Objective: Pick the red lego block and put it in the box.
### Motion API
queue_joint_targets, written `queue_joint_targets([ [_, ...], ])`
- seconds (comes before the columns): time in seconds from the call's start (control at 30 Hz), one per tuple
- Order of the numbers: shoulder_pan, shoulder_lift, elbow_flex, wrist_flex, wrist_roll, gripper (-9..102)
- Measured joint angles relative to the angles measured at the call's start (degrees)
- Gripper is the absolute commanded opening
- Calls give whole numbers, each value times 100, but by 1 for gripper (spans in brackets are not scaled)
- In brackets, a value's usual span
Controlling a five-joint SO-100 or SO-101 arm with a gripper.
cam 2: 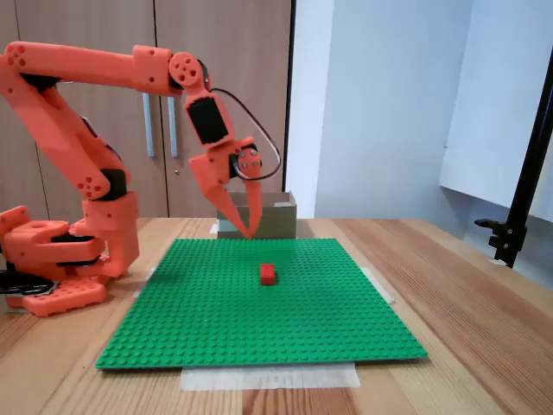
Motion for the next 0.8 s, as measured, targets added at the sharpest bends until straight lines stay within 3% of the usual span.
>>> queue_joint_targets([
  [0.5,0,-2180,-1679,703,-237,1],
  [0.8,79,-2927,-2153,905,-44,15],
])
